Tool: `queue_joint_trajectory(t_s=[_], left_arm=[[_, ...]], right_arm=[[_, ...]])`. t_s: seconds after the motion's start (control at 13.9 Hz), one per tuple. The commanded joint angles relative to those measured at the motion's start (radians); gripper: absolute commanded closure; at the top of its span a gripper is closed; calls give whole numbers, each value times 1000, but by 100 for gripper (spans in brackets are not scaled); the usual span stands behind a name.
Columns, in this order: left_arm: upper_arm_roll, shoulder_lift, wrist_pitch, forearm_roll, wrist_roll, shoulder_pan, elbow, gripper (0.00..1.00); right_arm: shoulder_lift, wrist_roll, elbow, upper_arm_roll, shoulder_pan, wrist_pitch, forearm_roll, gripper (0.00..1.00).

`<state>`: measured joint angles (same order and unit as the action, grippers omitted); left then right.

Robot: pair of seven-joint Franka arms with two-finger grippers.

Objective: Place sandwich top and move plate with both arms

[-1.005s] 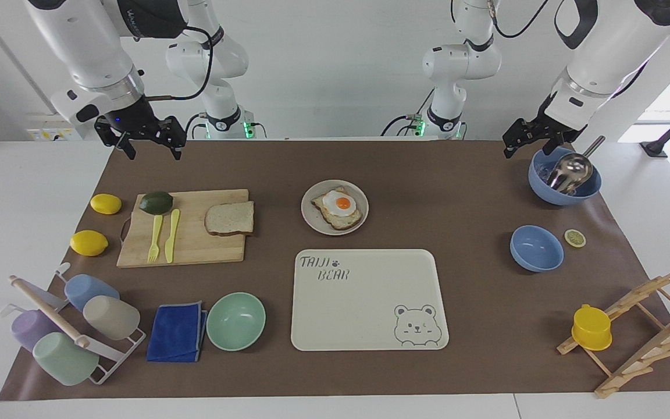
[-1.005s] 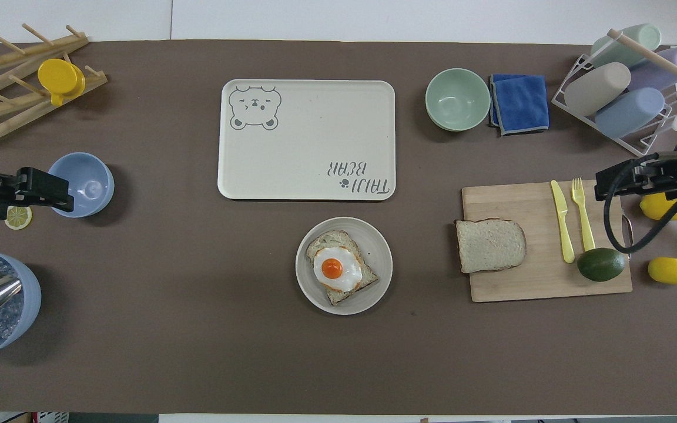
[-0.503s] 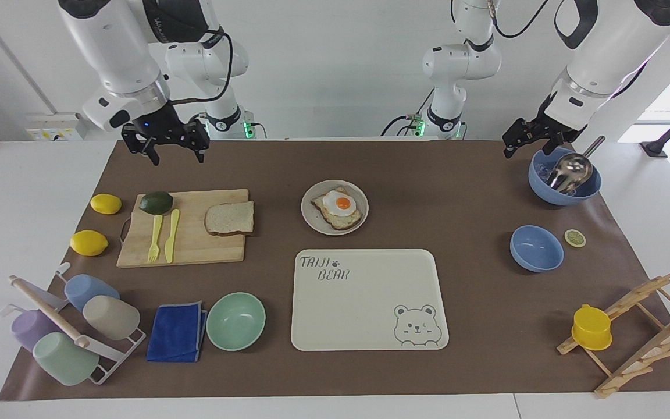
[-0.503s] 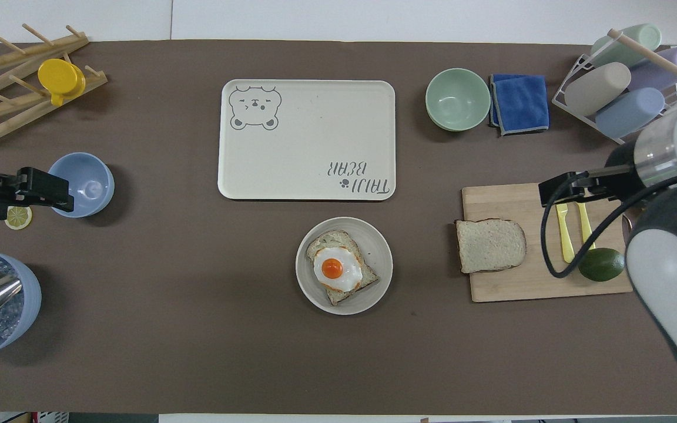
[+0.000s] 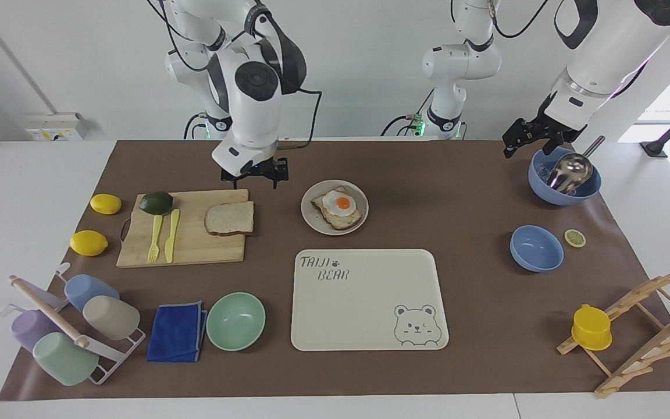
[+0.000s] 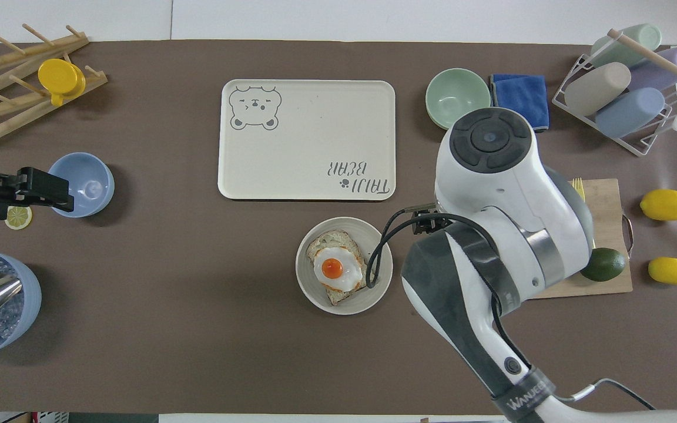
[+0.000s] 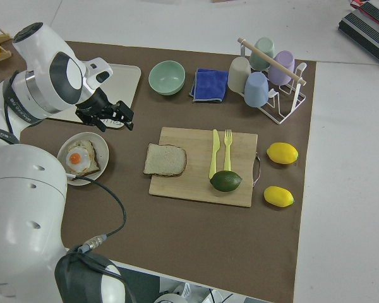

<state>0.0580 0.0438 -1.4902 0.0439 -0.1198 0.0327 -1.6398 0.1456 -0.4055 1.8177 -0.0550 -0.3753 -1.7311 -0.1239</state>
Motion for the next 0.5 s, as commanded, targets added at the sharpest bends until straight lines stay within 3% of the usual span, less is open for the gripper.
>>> queue_joint_trajectory(t_s=[0.0,0.14,0.43], left_arm=[[6,14,11,-7,0,-11,-8,0],[6,14,11,-7,0,-11,-9,0],[6,14,10,-7,2,-11,-9,0]], right_arm=[[-99,-33,248,3,-7,-153,-13,0],[-138,-32,377,3,4,-255,-26,0],[-61,-45,377,3,-5,-274,-155,3]])
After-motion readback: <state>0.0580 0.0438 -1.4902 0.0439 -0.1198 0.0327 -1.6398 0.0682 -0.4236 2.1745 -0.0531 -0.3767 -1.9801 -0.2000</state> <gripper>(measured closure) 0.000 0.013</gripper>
